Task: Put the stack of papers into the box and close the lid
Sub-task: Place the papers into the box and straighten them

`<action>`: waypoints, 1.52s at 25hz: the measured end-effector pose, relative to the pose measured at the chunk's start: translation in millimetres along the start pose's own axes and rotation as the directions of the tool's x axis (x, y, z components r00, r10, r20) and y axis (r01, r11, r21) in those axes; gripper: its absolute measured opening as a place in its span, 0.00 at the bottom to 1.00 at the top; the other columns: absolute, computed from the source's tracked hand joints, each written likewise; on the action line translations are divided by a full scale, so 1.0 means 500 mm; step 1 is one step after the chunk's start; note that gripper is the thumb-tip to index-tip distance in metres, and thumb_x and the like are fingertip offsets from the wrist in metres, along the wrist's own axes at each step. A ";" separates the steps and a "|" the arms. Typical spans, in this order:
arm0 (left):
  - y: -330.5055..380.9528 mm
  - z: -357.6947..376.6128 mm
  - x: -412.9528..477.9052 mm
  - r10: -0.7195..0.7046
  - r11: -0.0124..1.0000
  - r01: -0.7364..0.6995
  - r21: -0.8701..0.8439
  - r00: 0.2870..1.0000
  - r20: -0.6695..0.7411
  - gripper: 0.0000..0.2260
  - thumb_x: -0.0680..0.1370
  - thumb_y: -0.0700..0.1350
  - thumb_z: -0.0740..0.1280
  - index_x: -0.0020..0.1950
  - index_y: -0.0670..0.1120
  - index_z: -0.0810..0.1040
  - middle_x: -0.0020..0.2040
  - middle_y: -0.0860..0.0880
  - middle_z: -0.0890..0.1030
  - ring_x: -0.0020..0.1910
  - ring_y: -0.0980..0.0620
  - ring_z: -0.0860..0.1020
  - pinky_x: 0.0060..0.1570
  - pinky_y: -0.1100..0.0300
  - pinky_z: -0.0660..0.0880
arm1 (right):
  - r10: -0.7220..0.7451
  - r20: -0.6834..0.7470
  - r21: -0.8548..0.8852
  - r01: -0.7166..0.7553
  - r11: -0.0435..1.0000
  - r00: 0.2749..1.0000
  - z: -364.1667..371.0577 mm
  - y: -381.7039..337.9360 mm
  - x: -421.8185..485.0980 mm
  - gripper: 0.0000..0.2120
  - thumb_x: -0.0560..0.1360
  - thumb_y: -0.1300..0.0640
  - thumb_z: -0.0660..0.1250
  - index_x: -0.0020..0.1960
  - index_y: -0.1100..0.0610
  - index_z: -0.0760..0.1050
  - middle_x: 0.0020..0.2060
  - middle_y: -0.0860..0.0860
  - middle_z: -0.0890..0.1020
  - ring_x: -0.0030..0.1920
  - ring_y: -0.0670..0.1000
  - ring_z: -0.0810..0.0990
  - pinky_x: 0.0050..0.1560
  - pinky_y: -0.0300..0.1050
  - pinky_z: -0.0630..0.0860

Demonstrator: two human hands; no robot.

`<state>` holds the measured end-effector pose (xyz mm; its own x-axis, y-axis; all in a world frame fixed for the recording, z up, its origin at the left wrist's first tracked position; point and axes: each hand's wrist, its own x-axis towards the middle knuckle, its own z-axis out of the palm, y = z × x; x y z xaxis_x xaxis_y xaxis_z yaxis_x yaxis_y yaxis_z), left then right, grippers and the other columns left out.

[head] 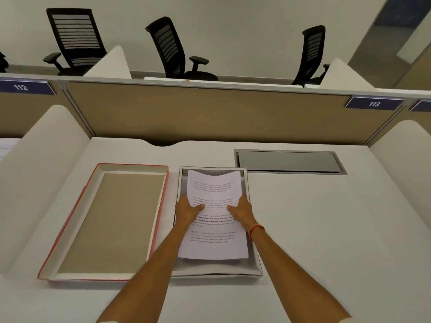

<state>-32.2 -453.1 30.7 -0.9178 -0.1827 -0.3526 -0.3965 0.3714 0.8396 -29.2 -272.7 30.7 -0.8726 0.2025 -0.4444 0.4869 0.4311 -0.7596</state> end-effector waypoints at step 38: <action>-0.005 -0.031 0.040 -0.292 0.956 0.290 -0.051 0.956 -0.038 0.08 0.81 0.39 0.57 0.45 0.39 0.73 0.37 0.46 0.75 0.38 0.47 0.75 0.36 0.59 0.71 | 0.294 -0.033 0.136 -0.287 0.948 0.955 -0.045 -0.007 0.043 0.01 0.79 0.65 0.57 0.49 0.62 0.67 0.41 0.57 0.72 0.32 0.50 0.68 0.32 0.40 0.67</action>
<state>-49.3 -471.9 27.7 -0.7607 -0.3178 -0.5660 -0.6436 0.2558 0.7214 -50.2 -250.3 34.4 -0.6921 0.3491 -0.6318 0.7170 0.2310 -0.6577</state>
